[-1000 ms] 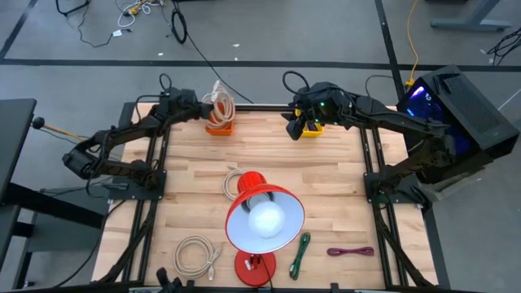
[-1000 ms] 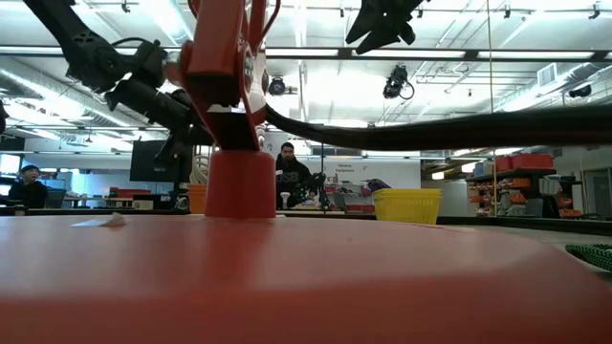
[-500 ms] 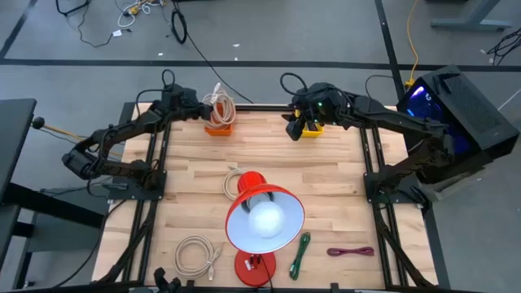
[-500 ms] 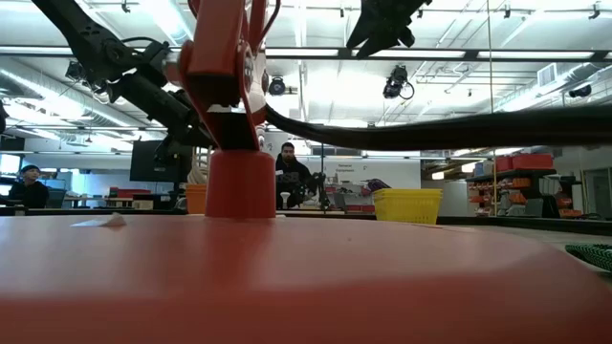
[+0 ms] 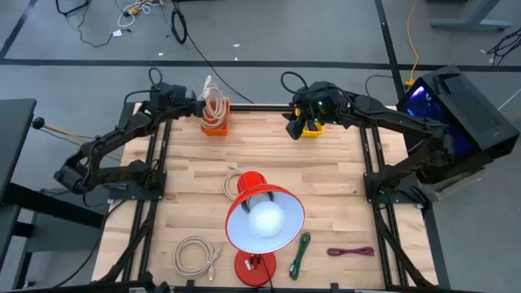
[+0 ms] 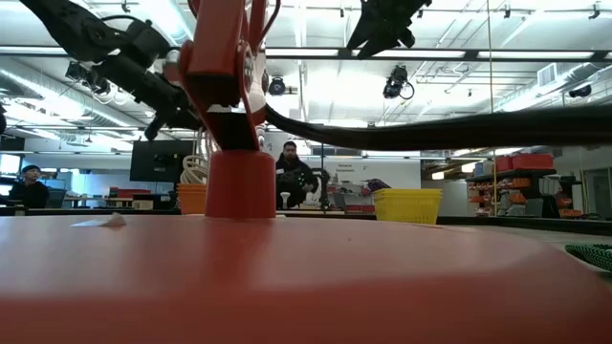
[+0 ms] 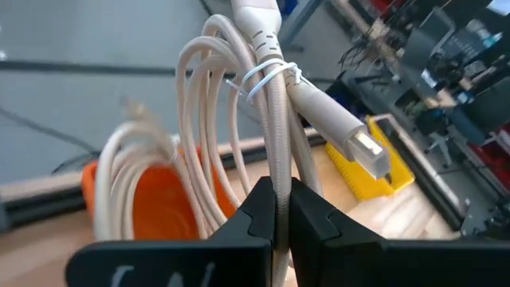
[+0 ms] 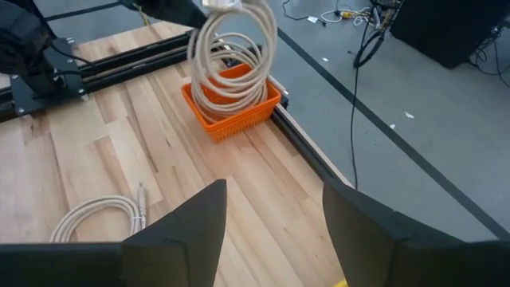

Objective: Pick & Place USB Port
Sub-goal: Put the brown HDMI cable into the orange bin

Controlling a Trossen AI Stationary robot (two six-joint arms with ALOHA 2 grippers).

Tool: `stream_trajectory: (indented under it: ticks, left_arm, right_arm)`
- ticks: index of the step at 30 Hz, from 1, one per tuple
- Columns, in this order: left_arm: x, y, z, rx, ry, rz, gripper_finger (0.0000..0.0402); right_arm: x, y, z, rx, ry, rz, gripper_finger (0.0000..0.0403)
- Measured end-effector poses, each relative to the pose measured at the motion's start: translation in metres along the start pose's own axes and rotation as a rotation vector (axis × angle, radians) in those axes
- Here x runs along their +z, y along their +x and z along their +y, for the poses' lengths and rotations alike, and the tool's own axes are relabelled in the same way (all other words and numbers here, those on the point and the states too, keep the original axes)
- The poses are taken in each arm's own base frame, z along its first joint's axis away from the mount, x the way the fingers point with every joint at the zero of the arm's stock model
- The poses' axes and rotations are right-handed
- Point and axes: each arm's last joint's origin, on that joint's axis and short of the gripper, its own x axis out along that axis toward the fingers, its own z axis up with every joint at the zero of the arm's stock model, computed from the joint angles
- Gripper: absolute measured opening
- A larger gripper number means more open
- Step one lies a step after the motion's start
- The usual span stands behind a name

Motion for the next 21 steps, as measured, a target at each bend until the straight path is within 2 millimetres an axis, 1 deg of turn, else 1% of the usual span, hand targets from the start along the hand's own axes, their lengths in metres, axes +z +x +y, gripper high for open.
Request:
stream_trajectory:
  ticks: [5,9,16,21]
  left_arm:
    - [-0.0065,-0.0011,0.0023,0.030,0.005,0.064,0.0015]
    - [-0.0066,-0.0012,0.0031,0.052,-0.001,0.058,0.0015]
    - [-0.0111,-0.0017,0.0056,0.091,-0.019,0.097,0.0040]
    - [-0.0112,-0.0017,0.0054,0.084,-0.045,0.099,0.0035]
  right_arm:
    - [0.0000,0.0000,0.0001,0.001,-0.008,0.000,0.0208]
    - [0.0000,0.0000,0.0001,0.001,-0.010,-0.001,0.0208]
    - [0.0001,-0.0002,0.0001,0.001,-0.010,-0.001,0.0208]
    - [0.0001,-0.0002,0.0001,0.001,-0.010,-0.001,0.0208]
